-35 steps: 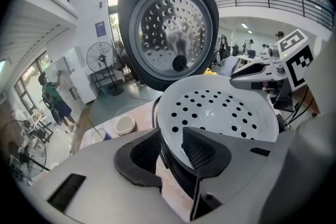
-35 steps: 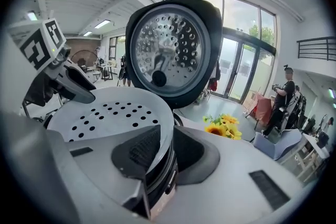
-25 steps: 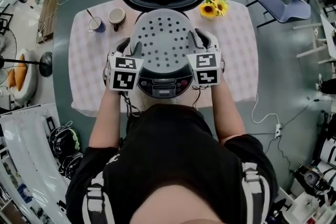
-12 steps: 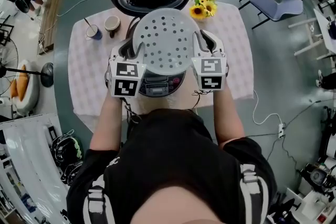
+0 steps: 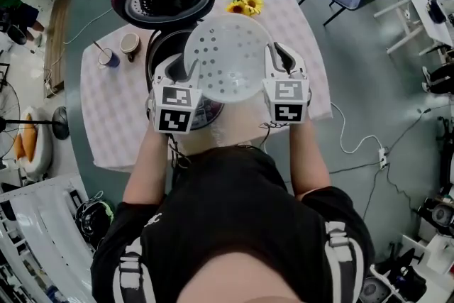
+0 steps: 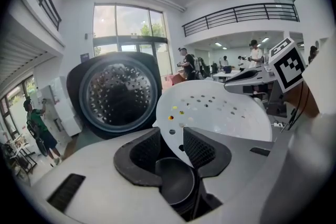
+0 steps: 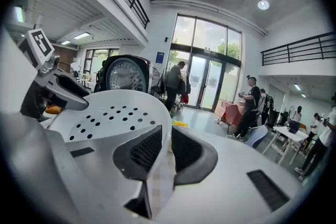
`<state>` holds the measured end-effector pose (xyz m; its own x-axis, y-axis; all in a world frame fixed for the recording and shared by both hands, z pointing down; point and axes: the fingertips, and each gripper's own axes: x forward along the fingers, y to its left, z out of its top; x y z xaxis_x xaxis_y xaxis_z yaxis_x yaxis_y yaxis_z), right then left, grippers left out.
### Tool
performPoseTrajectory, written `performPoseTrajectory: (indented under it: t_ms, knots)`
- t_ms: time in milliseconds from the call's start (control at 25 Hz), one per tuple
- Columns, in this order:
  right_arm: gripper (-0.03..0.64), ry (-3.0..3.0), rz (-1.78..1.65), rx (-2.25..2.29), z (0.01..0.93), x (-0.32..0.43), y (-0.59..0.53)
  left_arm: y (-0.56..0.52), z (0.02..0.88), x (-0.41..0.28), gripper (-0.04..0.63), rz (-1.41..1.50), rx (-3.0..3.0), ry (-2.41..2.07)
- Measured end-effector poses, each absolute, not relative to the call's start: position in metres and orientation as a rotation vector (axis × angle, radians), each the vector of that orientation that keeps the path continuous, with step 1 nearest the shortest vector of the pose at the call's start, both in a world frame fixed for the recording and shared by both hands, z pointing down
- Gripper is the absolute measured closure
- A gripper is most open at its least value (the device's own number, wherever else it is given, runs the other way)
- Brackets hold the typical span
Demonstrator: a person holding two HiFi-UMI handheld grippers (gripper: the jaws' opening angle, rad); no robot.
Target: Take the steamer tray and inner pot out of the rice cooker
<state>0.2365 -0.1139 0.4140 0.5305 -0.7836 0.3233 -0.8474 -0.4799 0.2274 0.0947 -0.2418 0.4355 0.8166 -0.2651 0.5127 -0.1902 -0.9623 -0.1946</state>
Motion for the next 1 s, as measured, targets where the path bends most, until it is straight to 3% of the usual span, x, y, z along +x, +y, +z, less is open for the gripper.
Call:
performPoseTrajectory:
  t_ms: [1000]
  knots:
    - [0.563,-1.126,0.396,2.494,0.468,0.359,0.035,-0.110,0.496,0.235,0.460,-0.936,-2.865,0.103]
